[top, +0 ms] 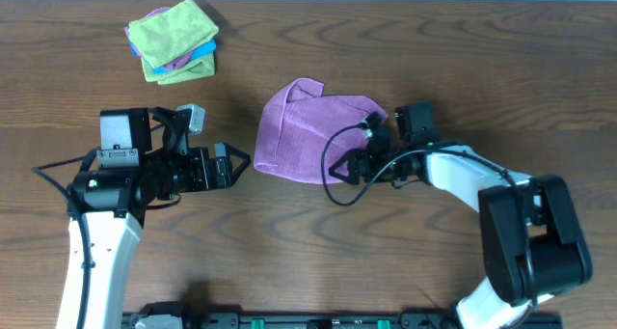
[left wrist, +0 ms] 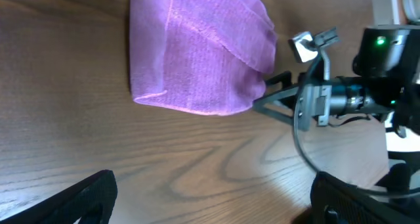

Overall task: Fold the cloth
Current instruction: 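Move the left gripper toward the cloth's left edge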

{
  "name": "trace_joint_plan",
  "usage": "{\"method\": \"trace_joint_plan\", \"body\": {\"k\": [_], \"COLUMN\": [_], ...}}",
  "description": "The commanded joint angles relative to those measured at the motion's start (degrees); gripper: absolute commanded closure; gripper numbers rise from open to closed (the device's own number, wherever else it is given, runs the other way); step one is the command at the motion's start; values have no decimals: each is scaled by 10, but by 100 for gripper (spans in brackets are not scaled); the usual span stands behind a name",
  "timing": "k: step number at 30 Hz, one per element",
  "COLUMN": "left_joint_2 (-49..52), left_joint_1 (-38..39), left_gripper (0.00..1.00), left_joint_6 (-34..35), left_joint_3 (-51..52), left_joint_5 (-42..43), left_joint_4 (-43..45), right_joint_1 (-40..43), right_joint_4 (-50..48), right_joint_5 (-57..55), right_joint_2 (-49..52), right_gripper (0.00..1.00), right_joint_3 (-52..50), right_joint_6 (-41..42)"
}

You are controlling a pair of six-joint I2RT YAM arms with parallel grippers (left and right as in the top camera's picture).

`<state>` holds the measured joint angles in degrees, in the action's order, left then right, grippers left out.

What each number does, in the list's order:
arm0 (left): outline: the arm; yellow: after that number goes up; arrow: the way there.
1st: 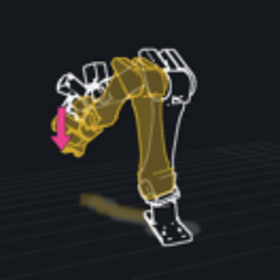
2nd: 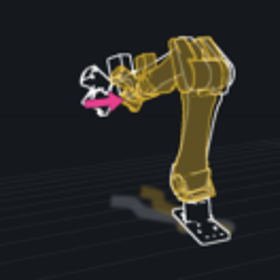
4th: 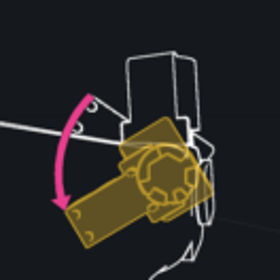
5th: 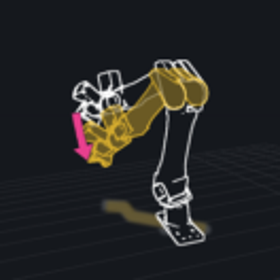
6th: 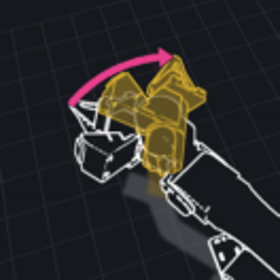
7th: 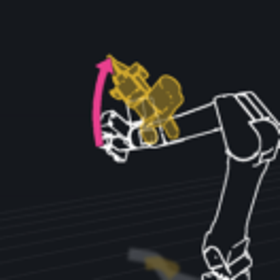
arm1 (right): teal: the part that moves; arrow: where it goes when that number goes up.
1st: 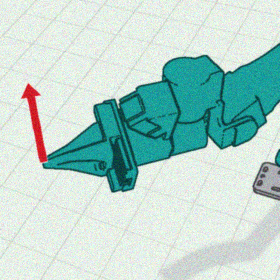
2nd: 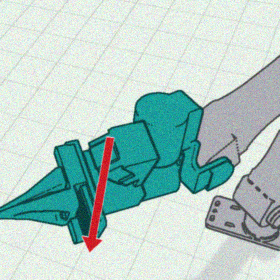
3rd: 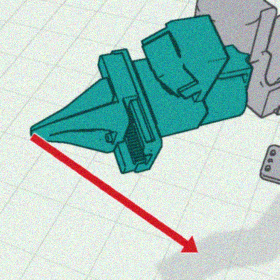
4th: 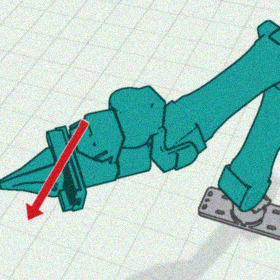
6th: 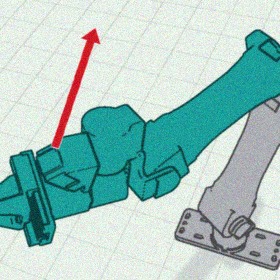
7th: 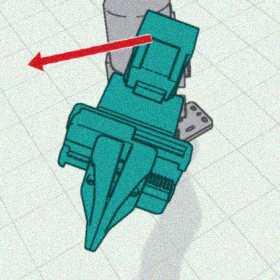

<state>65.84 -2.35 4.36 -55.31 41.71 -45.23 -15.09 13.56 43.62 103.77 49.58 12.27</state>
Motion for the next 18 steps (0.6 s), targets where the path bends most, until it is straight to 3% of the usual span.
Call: {"method": "trace_joint_plan", "body": {"k": [1,2,5,6,10,13,18], "left_joint_2": [1,1,1,1,1,1,4], "left_joint_1": [3,3,3,2,3,3,3], "left_gripper": [5,5,5,5,5,5,5], "left_joint_6": [0,0,0,0,5,45,80], "left_joint_3": [-12,-12,-12,-12,-12,-12,-11], "left_joint_5": [14,14,14,14,14,14,14], "left_joint_4": [1,1,1,1,1,0,-7], "right_joint_1": [-18,-20,-20,-20,-20,-20,-20], "right_joint_4": [-8,-10,-11,-9,-2,46,141], "right_joint_5": [5,17,63,78,107,75,2], "right_joint_2": [-2,-3,-5,-9,-36,-68,-79], "right_gripper": [32,41,93,98,98,98,88], "right_joint_3": [-5,-5,-5,-5,-5,-5,-5], "right_joint_6": [27,30,30,30,47,48,17]}}
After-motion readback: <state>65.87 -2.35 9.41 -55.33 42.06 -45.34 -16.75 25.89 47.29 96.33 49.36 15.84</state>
